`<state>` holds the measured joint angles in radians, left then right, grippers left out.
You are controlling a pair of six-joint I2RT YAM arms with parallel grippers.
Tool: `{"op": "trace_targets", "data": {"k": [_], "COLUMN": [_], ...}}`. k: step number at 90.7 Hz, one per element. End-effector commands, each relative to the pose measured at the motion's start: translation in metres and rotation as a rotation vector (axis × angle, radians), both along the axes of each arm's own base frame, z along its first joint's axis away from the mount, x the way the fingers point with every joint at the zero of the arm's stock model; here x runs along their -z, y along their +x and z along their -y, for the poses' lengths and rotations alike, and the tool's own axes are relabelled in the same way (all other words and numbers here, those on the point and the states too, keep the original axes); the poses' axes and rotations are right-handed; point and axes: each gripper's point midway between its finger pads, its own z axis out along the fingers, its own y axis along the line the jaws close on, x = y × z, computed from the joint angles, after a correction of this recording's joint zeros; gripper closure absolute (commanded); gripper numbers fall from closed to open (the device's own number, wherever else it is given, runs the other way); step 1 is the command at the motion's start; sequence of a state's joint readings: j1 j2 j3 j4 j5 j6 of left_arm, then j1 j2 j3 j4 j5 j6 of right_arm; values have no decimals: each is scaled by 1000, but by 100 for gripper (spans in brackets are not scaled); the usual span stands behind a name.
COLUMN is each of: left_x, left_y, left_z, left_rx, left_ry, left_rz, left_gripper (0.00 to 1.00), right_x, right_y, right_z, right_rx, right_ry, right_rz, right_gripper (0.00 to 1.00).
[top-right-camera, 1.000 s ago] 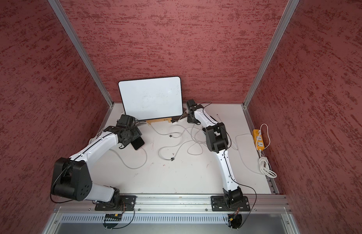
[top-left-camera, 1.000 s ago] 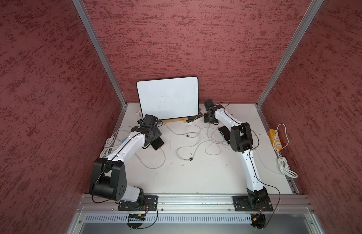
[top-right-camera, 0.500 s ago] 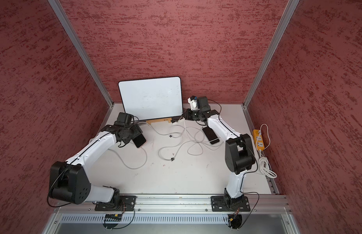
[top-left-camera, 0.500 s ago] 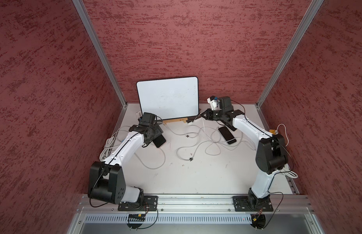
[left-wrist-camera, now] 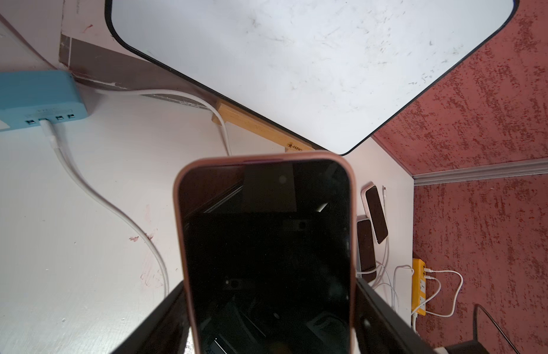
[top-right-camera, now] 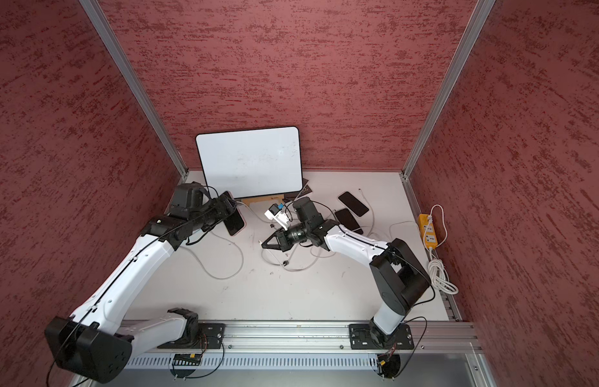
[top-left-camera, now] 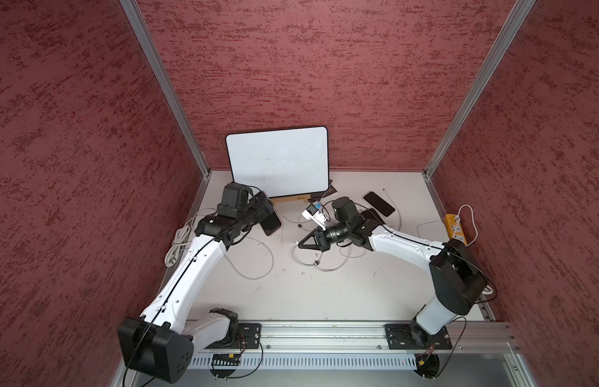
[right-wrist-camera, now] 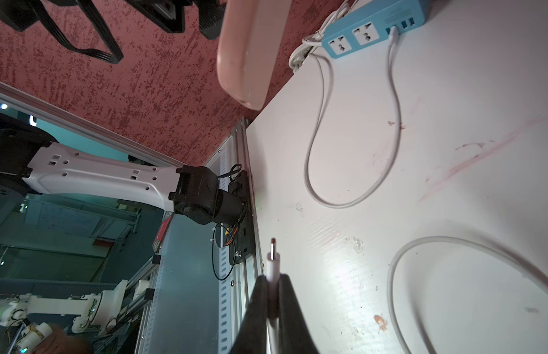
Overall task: Plug the charging cable into the phone
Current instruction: Pick up the charging cable from the center of the board, then insert the charging cable into the phone.
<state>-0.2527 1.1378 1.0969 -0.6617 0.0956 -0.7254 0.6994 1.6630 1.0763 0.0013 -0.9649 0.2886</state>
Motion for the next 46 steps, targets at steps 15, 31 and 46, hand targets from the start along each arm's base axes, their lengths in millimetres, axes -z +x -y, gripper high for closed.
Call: {"op": "trace_targets", "data": {"k": [15,31,46], "left_x": [-2,1,4], "left_y": [-4,-3,-2], "left_z": [2,-4,-3], "left_rx": [-12,-49,-48], "left_ry": [-12,2,1], "left_rz": [23,14,4], "left_gripper": [100,100,100], "right_x": [-35,-28,-18], "right_y": [-12,-5,-2], "right_z": [-36,-53,-66], "right_rx": [-5,37,39], "right_ry": [125,111,81], "right_rz": [70,48,29], "right_gripper": [100,100,100]}}
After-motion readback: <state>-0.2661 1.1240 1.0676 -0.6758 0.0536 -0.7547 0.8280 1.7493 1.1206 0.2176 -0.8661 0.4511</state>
